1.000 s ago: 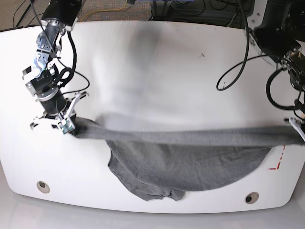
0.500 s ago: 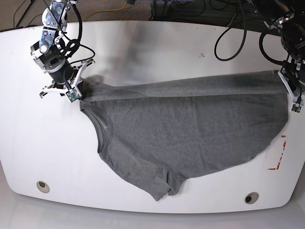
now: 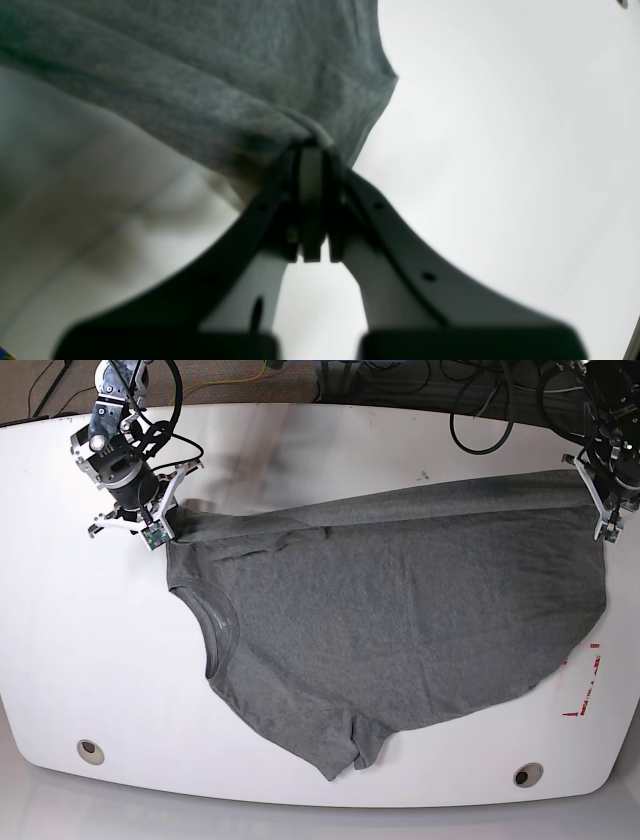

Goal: Layout the t-shirt on the table in an organized manner, then fold the t-shirt properly
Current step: 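Lower the stretched t-shirt onto the table, dragging it flat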

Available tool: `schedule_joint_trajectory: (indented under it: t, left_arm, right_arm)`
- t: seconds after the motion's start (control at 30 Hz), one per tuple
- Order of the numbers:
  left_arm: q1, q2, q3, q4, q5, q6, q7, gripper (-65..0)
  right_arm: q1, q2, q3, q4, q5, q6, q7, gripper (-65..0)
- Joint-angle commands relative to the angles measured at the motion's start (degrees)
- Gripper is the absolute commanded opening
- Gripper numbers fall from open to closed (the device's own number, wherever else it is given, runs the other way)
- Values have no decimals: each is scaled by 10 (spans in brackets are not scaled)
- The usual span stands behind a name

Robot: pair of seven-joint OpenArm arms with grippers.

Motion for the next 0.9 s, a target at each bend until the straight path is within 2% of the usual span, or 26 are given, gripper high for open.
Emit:
schedule_joint_trajectory:
  t: [0.0,0.37,0.87]
  left_arm:
    - [4,-13,-8,7,25,4,6,-650]
    - [7,-14,-9,-3,26,4,5,-650]
    - [-52,-17,-6,-49,28,4,5,-646]
  right_arm:
    - [5,9,6,4,-12,-16,3,-650]
    - [14,8,5,-3,-14,-16,2,-650]
    - [115,-2,5,-84,-16,-16,0,-650]
